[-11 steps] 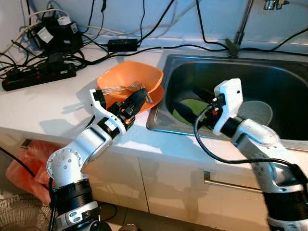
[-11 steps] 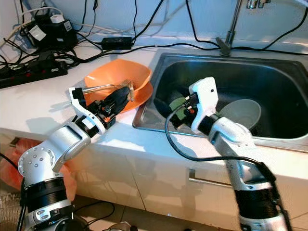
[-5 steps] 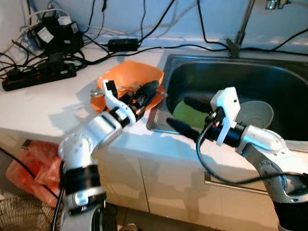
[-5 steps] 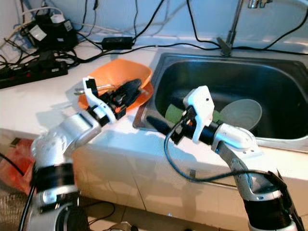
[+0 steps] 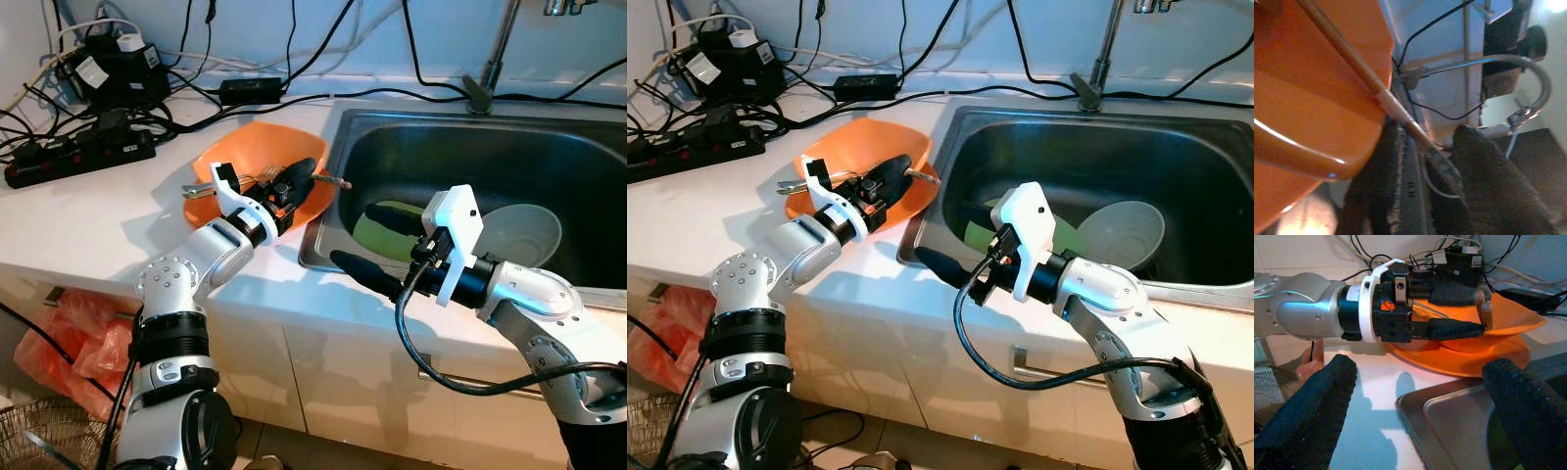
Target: Kitchen organization
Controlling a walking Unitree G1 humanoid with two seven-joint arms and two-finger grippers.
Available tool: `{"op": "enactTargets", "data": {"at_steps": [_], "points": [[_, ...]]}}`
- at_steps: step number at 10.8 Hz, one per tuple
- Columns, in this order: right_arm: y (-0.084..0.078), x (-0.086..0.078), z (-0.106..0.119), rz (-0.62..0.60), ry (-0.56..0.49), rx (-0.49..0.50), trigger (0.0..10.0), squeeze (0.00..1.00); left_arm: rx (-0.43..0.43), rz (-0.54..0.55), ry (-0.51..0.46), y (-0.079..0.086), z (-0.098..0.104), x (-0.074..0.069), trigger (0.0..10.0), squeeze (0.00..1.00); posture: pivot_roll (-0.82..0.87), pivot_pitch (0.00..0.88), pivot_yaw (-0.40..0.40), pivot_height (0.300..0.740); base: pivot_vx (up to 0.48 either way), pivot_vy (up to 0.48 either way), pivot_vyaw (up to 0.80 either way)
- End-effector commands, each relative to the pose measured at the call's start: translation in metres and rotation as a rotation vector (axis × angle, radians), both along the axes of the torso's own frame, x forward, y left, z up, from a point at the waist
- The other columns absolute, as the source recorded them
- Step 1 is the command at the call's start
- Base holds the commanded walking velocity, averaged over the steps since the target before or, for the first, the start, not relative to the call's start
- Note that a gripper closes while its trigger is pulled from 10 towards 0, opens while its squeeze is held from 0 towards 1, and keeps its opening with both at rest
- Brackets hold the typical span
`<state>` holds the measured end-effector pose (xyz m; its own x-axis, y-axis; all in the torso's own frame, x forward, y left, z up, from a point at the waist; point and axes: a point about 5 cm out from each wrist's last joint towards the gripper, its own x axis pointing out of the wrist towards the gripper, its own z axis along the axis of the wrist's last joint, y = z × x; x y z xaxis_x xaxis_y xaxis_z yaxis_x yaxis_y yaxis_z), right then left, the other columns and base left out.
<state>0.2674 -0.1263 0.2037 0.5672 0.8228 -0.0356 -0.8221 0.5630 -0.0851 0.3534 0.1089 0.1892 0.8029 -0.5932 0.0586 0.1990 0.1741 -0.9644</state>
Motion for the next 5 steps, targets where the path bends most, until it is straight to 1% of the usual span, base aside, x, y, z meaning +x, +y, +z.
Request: {"op": "enactTargets", "data": {"at_steps": [1, 2, 3, 4, 5], "points": [[0.000, -0.002, 0.004, 0.013, -0.019, -0.002, 10.0, 0.00, 0.067, -0.010, -0.007, -0.002, 0.000, 0.002, 10.0, 0.00, 0.07, 0.061, 0.123, 0.740, 0.000, 0.000, 0.00], [-0.001, -0.002, 0.003, 0.005, -0.021, -0.010, 10.0, 0.00, 0.119, -0.012, -0.021, -0.003, 0.001, -0.001, 10.0, 0.00, 0.07, 0.062, 0.121, 0.740, 0.000, 0.000, 0.00], [-0.001, -0.002, 0.002, 0.005, -0.018, -0.012, 10.0, 0.00, 0.178, -0.013, -0.052, -0.002, 0.003, -0.008, 10.0, 0.00, 0.07, 0.063, 0.120, 0.740, 0.000, 0.000, 0.00], [-0.001, -0.002, 0.002, 0.006, -0.016, -0.013, 10.0, 0.00, 0.217, -0.025, -0.077, -0.001, 0.003, -0.014, 10.0, 0.00, 0.08, 0.064, 0.118, 0.740, 0.000, 0.000, 0.00], [-0.002, -0.002, 0.001, 0.006, -0.014, -0.016, 10.0, 0.00, 0.318, -0.060, -0.123, 0.003, -0.001, -0.032, 10.0, 0.00, 0.08, 0.065, 0.115, 0.740, 0.000, 0.000, 0.00]]}}
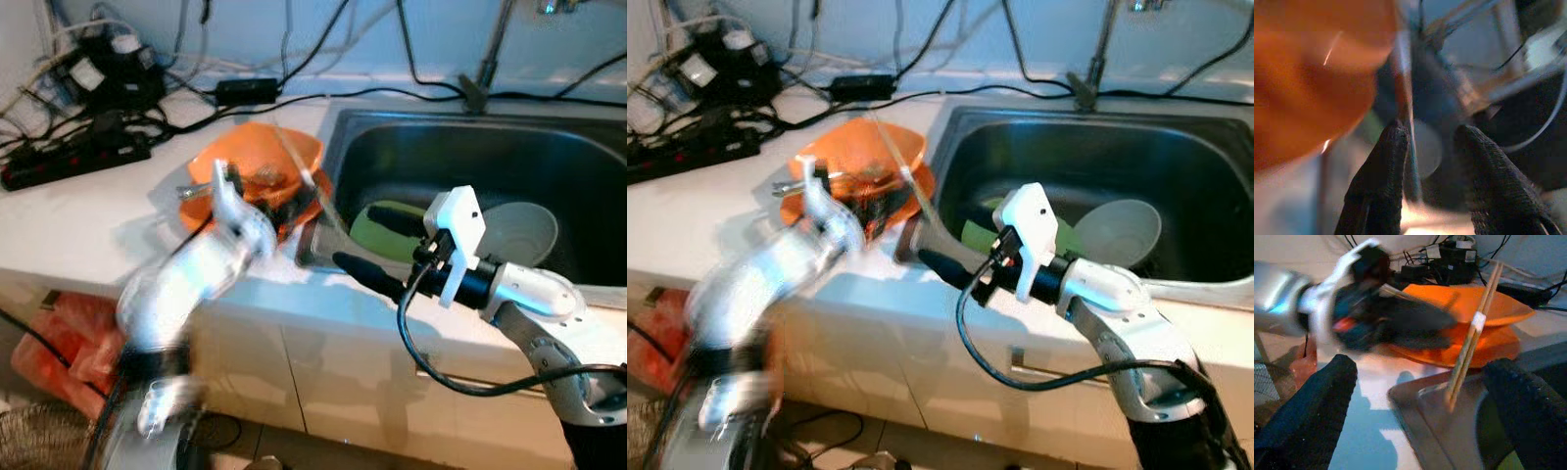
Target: Kitchen organization
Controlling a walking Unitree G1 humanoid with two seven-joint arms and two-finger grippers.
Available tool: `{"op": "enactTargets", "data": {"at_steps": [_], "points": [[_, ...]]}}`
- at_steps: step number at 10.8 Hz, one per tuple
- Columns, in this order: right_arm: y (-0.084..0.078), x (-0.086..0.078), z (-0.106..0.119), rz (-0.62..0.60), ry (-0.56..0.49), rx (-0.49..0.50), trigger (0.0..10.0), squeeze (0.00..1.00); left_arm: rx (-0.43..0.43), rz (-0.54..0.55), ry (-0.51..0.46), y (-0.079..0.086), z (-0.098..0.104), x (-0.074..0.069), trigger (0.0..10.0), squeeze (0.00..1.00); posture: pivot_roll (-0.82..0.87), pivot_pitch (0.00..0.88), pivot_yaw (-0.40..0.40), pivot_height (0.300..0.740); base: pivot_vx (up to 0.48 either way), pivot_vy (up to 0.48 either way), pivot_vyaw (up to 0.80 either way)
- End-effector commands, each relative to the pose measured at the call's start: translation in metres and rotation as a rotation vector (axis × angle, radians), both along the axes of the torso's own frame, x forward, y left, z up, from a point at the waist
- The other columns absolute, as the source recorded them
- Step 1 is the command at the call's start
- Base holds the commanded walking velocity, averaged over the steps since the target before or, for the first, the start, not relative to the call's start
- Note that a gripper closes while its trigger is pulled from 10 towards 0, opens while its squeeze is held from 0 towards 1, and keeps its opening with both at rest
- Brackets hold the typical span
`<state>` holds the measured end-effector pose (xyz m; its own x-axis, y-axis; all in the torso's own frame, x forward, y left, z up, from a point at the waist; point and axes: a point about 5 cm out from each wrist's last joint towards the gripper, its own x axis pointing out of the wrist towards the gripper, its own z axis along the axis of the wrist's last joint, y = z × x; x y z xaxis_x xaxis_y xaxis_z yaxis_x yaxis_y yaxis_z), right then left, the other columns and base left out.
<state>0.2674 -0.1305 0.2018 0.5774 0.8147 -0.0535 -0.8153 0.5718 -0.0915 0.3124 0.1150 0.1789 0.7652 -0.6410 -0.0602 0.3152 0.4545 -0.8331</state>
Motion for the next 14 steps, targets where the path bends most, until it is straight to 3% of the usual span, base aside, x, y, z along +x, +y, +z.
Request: {"op": "enactTargets", "data": {"at_steps": [1, 3, 7, 9, 10, 11, 14], "points": [[0.002, -0.001, 0.002, 0.018, -0.016, 0.003, 10.0, 0.00, 0.055, -0.003, -0.029, 0.004, 0.005, -0.007, 10.0, 0.00, 0.09, 0.066, 0.109, 0.740, 0.000, 0.000, 0.00], [0.004, 0.001, 0.000, 0.030, -0.012, -0.004, 10.0, 0.00, 0.032, 0.068, -0.046, 0.014, 0.008, -0.010, 10.0, 0.00, 0.11, 0.063, 0.098, 0.740, 0.000, 0.000, 0.00], [0.006, 0.003, -0.001, 0.035, -0.017, -0.001, 10.0, 0.00, 0.066, 0.071, -0.068, 0.015, 0.010, -0.017, 10.0, 0.00, 0.11, 0.060, 0.099, 0.740, 0.000, 0.000, 0.00], [0.007, 0.002, -0.001, 0.035, -0.017, -0.001, 10.0, 0.00, 0.149, 0.075, -0.130, 0.014, 0.014, -0.017, 10.0, 0.00, 0.10, 0.058, 0.097, 0.740, 0.000, 0.000, 0.00], [0.006, 0.003, -0.001, 0.031, -0.018, -0.001, 10.0, 0.00, 0.313, 0.094, -0.242, 0.011, 0.020, -0.016, 10.0, 0.00, 0.11, 0.057, 0.096, 0.740, 0.000, 0.000, 0.00], [0.006, 0.003, -0.001, 0.032, -0.019, 0.002, 10.0, 0.00, 0.385, 0.119, -0.308, 0.009, 0.025, -0.015, 10.0, 0.00, 0.11, 0.056, 0.095, 0.740, 0.000, 0.000, 0.00], [0.009, 0.004, -0.002, 0.043, -0.013, 0.005, 10.0, 0.00, 0.560, 0.318, -0.425, 0.026, 0.032, -0.010, 10.0, 0.00, 0.12, 0.054, 0.098, 0.740, 0.000, 0.000, 0.00]]}}
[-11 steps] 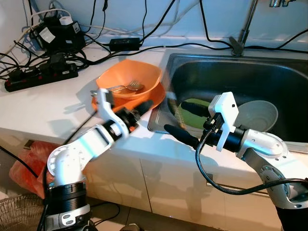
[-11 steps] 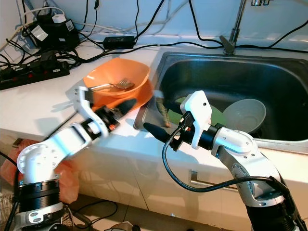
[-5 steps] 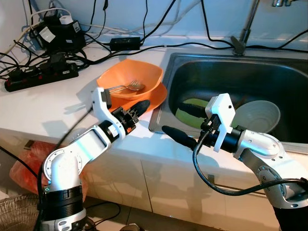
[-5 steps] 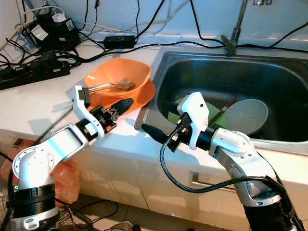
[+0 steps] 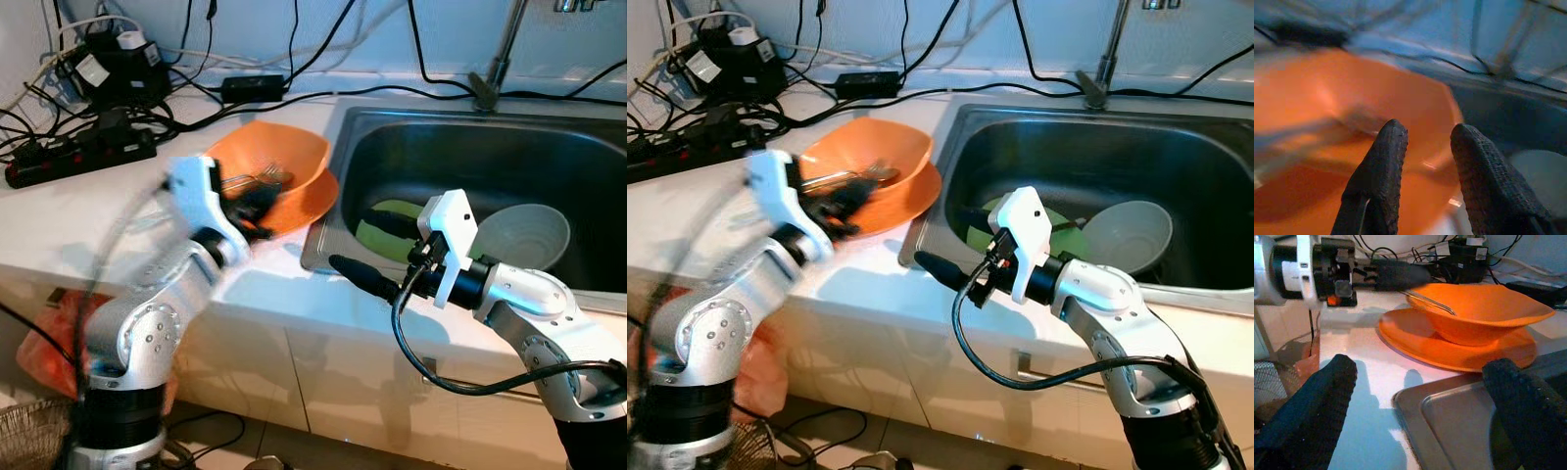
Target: Kitchen organization
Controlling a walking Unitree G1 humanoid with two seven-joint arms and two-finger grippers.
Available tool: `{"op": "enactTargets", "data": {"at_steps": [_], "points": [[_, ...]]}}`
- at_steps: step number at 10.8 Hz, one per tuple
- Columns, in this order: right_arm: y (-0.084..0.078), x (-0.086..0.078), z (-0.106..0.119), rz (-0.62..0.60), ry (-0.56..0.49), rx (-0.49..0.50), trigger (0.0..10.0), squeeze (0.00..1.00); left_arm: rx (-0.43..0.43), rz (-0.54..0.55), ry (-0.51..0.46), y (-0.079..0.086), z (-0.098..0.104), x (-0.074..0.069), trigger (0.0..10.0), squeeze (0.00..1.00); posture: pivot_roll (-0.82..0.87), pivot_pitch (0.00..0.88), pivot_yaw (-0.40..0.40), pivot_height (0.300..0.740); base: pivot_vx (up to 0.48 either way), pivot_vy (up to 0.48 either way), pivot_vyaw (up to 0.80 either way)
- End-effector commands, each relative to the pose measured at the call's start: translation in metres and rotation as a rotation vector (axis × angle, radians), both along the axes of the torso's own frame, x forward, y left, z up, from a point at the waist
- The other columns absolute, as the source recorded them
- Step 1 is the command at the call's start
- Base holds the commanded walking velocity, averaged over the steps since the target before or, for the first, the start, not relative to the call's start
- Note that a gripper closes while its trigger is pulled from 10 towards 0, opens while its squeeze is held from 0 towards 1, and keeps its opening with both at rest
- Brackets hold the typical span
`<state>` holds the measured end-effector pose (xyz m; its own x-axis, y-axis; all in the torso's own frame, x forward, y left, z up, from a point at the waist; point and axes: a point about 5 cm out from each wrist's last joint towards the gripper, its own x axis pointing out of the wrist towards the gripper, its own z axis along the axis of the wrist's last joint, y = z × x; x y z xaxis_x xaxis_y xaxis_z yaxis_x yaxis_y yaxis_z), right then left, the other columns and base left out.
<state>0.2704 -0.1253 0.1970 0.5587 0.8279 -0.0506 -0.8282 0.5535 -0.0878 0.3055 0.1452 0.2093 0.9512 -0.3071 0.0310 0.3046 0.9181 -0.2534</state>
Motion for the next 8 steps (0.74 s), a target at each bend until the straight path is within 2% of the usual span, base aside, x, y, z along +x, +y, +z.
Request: {"op": "enactTargets", "data": {"at_steps": [1, 2, 3, 4, 6, 8], "points": [[0.003, 0.001, 0.003, 0.012, -0.019, 0.000, 10.0, 0.00, 0.067, 0.092, -0.079, 0.008, 0.008, -0.002, 10.0, 0.00, 0.11, 0.049, 0.101, 0.740, 0.000, 0.000, 0.00], [0.003, 0.002, 0.002, 0.010, -0.019, 0.000, 10.0, 0.00, 0.115, 0.148, -0.121, 0.013, 0.011, -0.002, 10.0, 0.00, 0.11, 0.048, 0.102, 0.740, 0.000, 0.000, 0.00], [0.002, 0.002, 0.002, 0.001, -0.021, 0.000, 10.0, 0.00, 0.227, 0.222, -0.207, 0.020, 0.018, -0.004, 10.0, 0.00, 0.11, 0.046, 0.105, 0.740, 0.000, 0.000, 0.00], [0.002, 0.003, 0.002, -0.001, -0.021, 0.000, 10.0, 0.00, 0.249, 0.268, -0.222, 0.025, 0.017, -0.006, 10.0, 0.00, 0.12, 0.045, 0.105, 0.740, 0.000, 0.000, 0.00], [0.003, 0.004, 0.002, -0.001, -0.025, 0.003, 10.0, 0.00, 0.254, 0.317, -0.187, 0.035, 0.006, -0.006, 10.0, 0.00, 0.12, 0.041, 0.108, 0.740, 0.000, 0.000, 0.00], [0.003, 0.004, 0.001, -0.002, -0.027, 0.004, 10.0, 0.00, 0.364, 0.373, -0.238, 0.044, 0.002, -0.008, 10.0, 0.00, 0.12, 0.037, 0.106, 0.740, 0.000, 0.000, 0.00]]}}
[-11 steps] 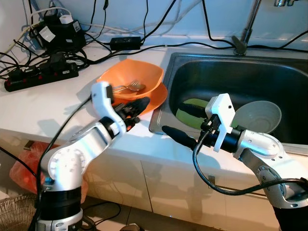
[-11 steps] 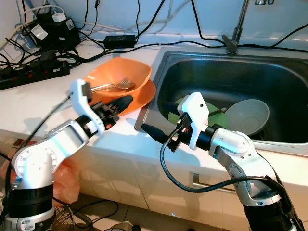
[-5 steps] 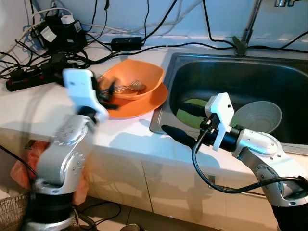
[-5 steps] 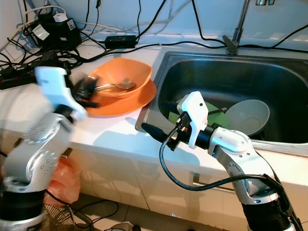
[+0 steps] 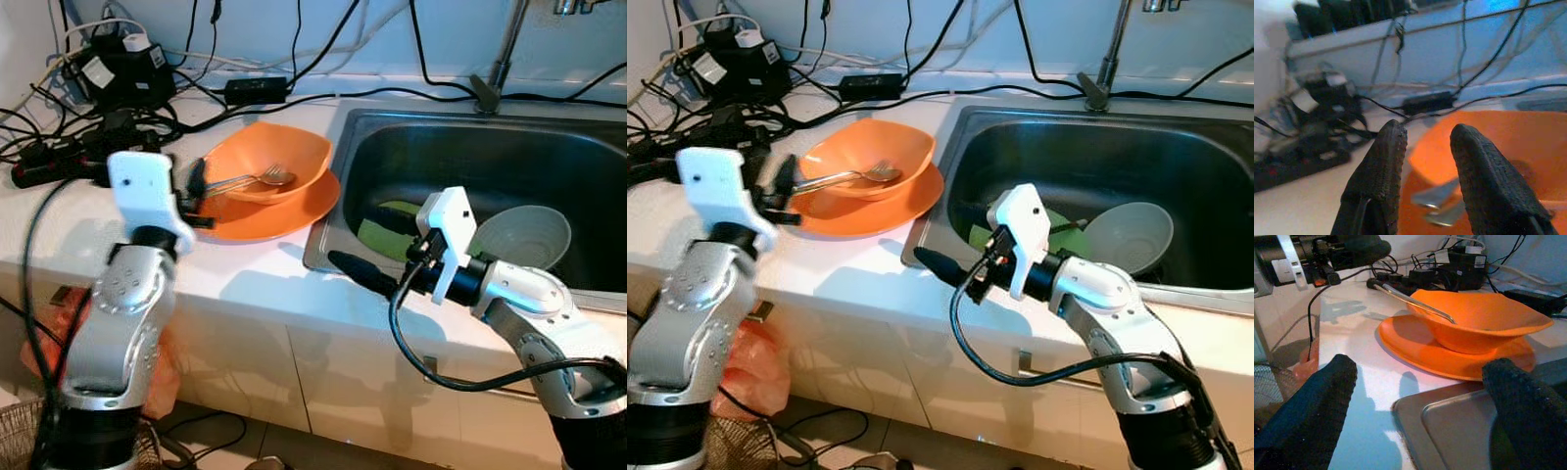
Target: Kitchen organization
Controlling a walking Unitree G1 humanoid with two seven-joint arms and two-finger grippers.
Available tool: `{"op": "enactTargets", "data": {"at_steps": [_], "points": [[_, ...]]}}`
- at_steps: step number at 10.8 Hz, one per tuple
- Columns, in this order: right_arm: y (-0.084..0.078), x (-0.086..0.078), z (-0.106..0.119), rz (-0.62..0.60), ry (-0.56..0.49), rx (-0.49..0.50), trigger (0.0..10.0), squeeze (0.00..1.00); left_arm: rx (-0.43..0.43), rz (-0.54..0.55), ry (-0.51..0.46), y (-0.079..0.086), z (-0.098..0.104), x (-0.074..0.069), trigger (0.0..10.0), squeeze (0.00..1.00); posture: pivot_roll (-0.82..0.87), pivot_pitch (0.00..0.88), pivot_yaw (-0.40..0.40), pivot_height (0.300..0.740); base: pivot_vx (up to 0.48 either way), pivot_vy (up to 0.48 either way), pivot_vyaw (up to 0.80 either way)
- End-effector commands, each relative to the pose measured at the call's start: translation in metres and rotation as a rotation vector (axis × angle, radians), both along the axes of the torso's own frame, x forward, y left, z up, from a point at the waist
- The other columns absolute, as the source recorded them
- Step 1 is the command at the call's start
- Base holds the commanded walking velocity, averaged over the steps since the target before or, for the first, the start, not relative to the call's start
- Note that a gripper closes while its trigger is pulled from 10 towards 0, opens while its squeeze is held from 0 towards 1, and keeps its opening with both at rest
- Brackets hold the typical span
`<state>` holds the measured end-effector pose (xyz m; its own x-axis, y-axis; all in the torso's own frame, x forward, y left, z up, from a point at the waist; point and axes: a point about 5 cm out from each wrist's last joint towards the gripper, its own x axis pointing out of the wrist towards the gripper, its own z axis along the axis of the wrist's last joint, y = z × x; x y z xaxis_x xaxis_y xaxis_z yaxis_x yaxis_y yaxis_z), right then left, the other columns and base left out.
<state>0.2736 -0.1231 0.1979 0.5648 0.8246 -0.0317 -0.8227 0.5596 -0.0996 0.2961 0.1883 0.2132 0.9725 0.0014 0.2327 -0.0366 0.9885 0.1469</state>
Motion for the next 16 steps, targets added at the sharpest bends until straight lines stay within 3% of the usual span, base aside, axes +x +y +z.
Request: {"op": "enactTargets", "data": {"at_steps": [1, 3, 5, 6, 9, 12, 14, 16], "points": [[0.001, 0.001, 0.000, 0.003, -0.007, -0.007, 10.0, 0.00, 0.058, 0.063, -0.008, 0.011, -0.009, -0.003, 10.0, 0.00, 0.12, 0.034, 0.103, 0.740, 0.000, 0.000, 0.00], [0.001, 0.003, 0.000, 0.001, -0.010, -0.007, 10.0, 0.00, 0.121, 0.079, -0.014, 0.016, -0.026, -0.011, 10.0, 0.00, 0.12, 0.033, 0.100, 0.740, 0.000, 0.000, 0.00], [0.002, 0.003, 0.000, 0.001, -0.011, -0.006, 10.0, 0.00, 0.109, 0.046, 0.000, 0.011, -0.033, -0.010, 10.0, 0.00, 0.12, 0.033, 0.101, 0.740, 0.000, 0.000, 0.00], [0.003, 0.003, -0.001, 0.001, -0.009, -0.007, 10.0, 0.00, 0.072, -0.046, -0.002, -0.004, -0.037, -0.008, 10.0, 0.00, 0.12, 0.035, 0.101, 0.740, 0.000, 0.000, 0.00], [0.003, 0.003, -0.001, 0.002, -0.007, -0.008, 10.0, 0.00, 0.079, -0.191, 0.020, -0.023, -0.044, -0.005, 10.0, 0.00, 0.11, 0.036, 0.098, 0.740, 0.000, 0.000, 0.00], [0.003, 0.003, -0.001, 0.000, -0.009, -0.010, 10.0, 0.00, 0.040, -0.098, 0.015, -0.013, -0.045, -0.001, 10.0, 0.00, 0.11, 0.039, 0.097, 0.740, 0.000, 0.000, 0.00], [0.002, 0.003, -0.001, 0.003, -0.009, -0.012, 10.0, 0.00, -0.057, -0.037, 0.054, -0.003, -0.052, 0.003, 10.0, 0.00, 0.11, 0.044, 0.092, 0.740, 0.000, 0.000, 0.00], [0.002, 0.003, -0.002, 0.003, -0.008, -0.015, 10.0, 0.00, -0.099, -0.021, 0.056, -0.002, -0.050, 0.005, 10.0, 0.00, 0.11, 0.044, 0.093, 0.740, 0.000, 0.000, 0.00]]}}
